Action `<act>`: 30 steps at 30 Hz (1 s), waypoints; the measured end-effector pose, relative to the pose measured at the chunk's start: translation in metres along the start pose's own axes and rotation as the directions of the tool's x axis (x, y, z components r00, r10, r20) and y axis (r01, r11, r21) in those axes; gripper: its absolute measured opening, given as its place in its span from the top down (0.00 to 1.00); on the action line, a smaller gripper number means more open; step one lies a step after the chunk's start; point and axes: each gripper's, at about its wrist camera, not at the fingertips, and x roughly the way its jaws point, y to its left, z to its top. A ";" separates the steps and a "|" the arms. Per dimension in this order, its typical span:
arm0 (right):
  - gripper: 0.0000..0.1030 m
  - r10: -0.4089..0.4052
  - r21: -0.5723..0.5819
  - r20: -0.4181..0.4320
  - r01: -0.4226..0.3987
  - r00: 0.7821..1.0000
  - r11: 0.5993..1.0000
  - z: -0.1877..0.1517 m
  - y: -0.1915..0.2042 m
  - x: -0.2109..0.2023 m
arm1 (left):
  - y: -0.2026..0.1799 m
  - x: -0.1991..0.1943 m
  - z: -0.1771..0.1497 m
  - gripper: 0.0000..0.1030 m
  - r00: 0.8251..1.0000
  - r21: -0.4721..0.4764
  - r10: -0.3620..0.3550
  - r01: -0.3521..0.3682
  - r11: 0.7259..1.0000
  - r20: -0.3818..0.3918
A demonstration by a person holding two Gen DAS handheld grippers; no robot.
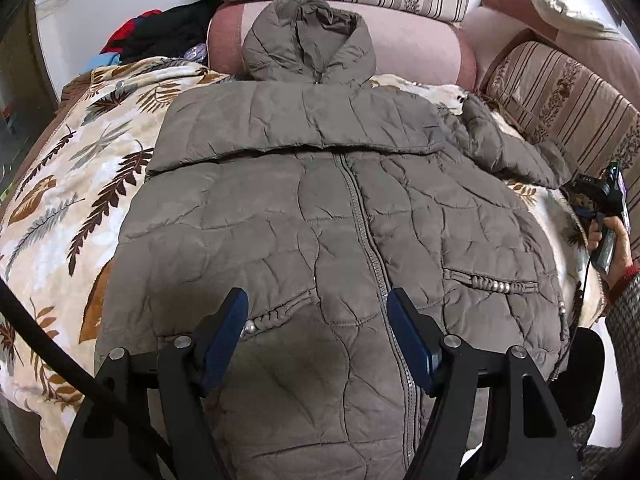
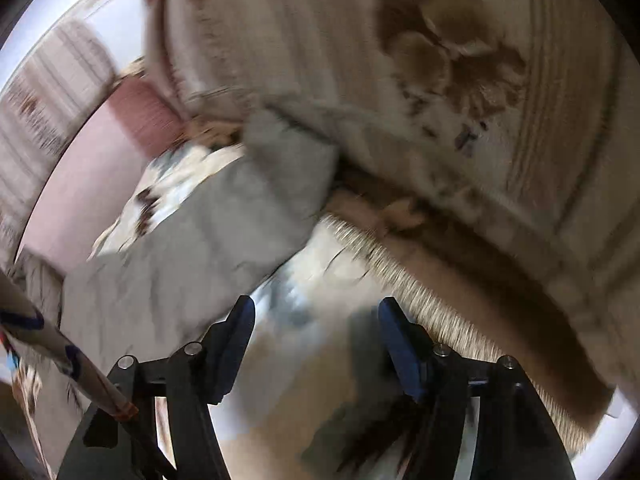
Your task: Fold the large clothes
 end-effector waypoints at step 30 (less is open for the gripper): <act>0.88 -0.047 -0.151 0.170 0.073 0.984 0.986 0.065 0.099 -0.093 | 0.027 0.004 -0.002 0.31 1.000 -0.069 0.000 0.000 0.998 0.004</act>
